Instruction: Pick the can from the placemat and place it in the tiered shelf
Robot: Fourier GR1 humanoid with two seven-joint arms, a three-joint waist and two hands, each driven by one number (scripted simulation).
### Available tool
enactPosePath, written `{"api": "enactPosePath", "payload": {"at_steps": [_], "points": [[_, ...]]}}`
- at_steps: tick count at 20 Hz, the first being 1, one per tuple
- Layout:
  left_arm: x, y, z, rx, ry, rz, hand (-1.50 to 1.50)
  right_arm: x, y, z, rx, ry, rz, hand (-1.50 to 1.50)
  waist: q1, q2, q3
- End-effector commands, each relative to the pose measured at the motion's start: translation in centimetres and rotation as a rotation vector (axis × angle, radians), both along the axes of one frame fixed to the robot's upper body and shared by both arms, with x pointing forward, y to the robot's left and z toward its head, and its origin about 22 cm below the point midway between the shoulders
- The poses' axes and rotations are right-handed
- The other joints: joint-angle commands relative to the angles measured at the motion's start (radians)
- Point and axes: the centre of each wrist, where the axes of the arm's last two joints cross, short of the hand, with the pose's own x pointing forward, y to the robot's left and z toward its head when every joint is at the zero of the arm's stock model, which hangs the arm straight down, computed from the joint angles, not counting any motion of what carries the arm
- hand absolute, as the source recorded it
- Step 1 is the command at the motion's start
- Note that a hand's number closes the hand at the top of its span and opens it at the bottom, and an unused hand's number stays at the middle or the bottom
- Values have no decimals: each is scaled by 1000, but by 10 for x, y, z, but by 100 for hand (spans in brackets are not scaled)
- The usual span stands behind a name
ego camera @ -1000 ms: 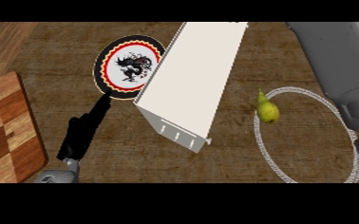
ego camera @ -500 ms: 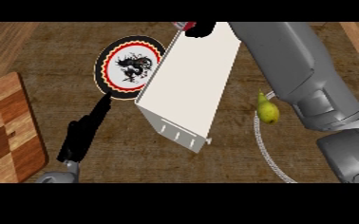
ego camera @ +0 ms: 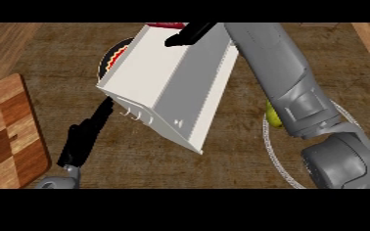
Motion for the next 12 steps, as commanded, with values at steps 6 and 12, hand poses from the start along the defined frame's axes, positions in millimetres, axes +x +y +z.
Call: {"api": "enactPosePath", "payload": {"at_steps": [6, 12], "points": [[8, 3, 7, -9, 20, 18, 0, 11, -37, 23, 370, 106, -226, -150, -11, 9, -3], [-1, -6, 4, 0, -6, 1, 0, 17, -118, 62, 476, 17, -522, -150, 3, 15, -3]]}}
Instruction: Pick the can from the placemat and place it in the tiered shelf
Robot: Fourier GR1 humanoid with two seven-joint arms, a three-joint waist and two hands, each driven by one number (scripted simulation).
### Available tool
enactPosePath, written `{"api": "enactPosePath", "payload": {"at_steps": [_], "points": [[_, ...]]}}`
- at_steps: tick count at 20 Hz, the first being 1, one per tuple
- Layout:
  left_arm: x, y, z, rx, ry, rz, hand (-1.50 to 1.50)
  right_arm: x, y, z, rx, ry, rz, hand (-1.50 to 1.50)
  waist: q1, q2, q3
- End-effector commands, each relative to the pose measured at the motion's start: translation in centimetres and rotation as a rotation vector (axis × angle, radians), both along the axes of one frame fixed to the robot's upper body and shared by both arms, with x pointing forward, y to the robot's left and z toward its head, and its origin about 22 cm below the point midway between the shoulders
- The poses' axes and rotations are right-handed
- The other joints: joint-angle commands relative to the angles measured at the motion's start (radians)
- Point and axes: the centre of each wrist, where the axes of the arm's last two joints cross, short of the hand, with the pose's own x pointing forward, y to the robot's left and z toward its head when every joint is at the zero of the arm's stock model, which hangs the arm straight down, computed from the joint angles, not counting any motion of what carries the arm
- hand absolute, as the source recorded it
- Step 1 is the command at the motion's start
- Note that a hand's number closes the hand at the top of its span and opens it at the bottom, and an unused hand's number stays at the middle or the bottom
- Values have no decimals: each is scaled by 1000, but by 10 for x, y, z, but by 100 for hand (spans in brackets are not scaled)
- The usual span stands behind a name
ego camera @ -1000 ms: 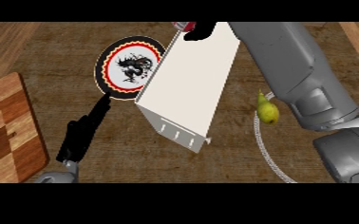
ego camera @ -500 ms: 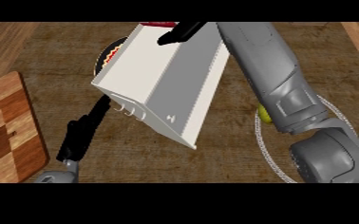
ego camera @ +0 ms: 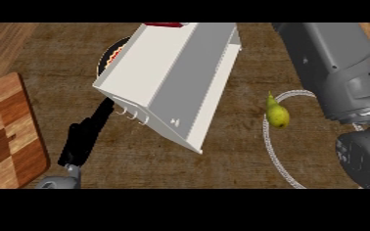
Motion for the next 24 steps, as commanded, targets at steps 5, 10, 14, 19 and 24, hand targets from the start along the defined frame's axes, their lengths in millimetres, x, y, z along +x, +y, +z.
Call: {"api": "enactPosePath", "payload": {"at_steps": [5, 10, 14, 19, 24], "points": [[-6, -9, -4, -9, -6, -24, 0, -7, -133, 9, -17, 54, -305, -150, 26, 16, 0], [5, -7, -2, 8, -22, -31, 0, -26, -202, 3, -1, -1, -272, -150, 35, 31, 3], [10, -8, 4, 5, -30, -39, 0, -38, -232, 1, -15, -38, -247, -150, 47, 34, 4], [11, -22, 8, -10, -34, -63, 0, -41, -238, 14, -56, -67, -203, -150, 69, 32, 4], [13, -14, 8, -7, -36, -74, 0, -51, -259, 11, -124, -64, -220, -150, 80, 41, 4]]}}
